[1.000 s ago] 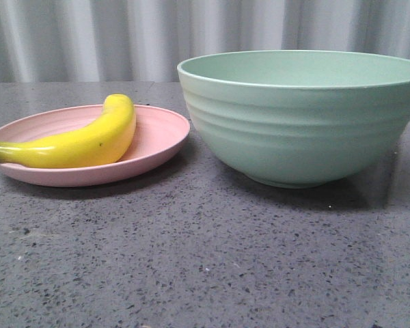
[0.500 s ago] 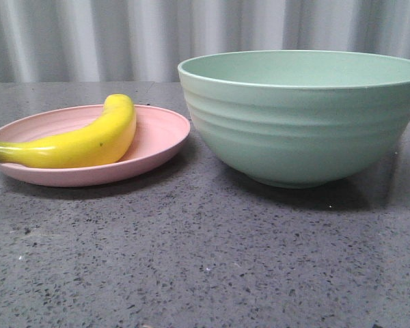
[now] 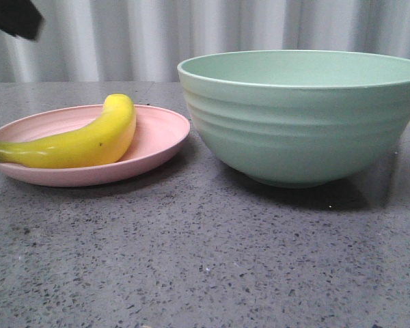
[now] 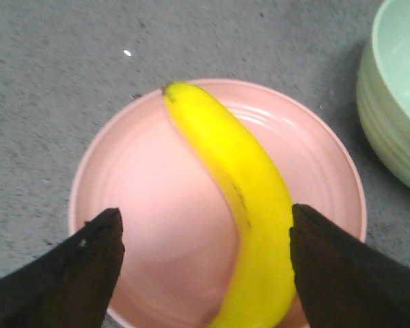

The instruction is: Transfer banana from pink plate to green bowl

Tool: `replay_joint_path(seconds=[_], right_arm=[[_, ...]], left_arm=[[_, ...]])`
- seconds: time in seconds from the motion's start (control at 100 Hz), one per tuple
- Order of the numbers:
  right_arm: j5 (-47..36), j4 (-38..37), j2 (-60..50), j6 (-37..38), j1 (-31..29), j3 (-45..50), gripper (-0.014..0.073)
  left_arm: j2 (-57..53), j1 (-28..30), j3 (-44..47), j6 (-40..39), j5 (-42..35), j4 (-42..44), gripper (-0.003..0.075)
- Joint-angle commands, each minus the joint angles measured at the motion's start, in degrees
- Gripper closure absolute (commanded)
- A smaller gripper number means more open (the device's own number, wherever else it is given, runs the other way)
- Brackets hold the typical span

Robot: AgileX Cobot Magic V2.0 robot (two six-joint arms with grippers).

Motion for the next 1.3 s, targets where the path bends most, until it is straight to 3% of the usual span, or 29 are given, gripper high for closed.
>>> replay_joint_path(seconds=[0.0,0.16,0.72,0.79,0.94,1.05,1.29], right_arm=[[-4.8,-0.1,0.8,-0.2,-0.4,-2.1,0.0657],[-4.8,-0.1,0.8,-0.2,-0.4,-2.1,0.0657],[-5.2,-0.1,0.8,-0.2,-0.4,-2.1,0.0657],[-5.2,-0.1,0.8,-0.2,-0.4,-2.1,0.0657],[-4.5,-0.1,0.8,-0.2,-0.3,-2.1,0.0657],[-4.2,-0.1,0.8,-0.2,-0.2,-2.2,0.0657],[2.1,-1.2,4.9,-0.3,7.0,-6.8,0.0656]], left_arm=[[3.7,-2.5,-4.6,-0.4,2.1,-1.0,0.0248],[11.1,-5.4,-7.9,-0.4,6.4,-1.7,0.0248],[21.1,-6.0,-10.1,-0.4,6.6,-1.9,0.0252],[21.1,-6.0,-10.2,-0.4,6.6,-2.0,0.0291],[21.1,-6.0,-11.4,-0.4,6.6,-2.0,0.0468],[21.1,-6.0,-12.6,0.0,7.0,-2.0,0.0556],[19.6,-6.0,-17.6,1.8,11.1,-4.4,0.0596]])
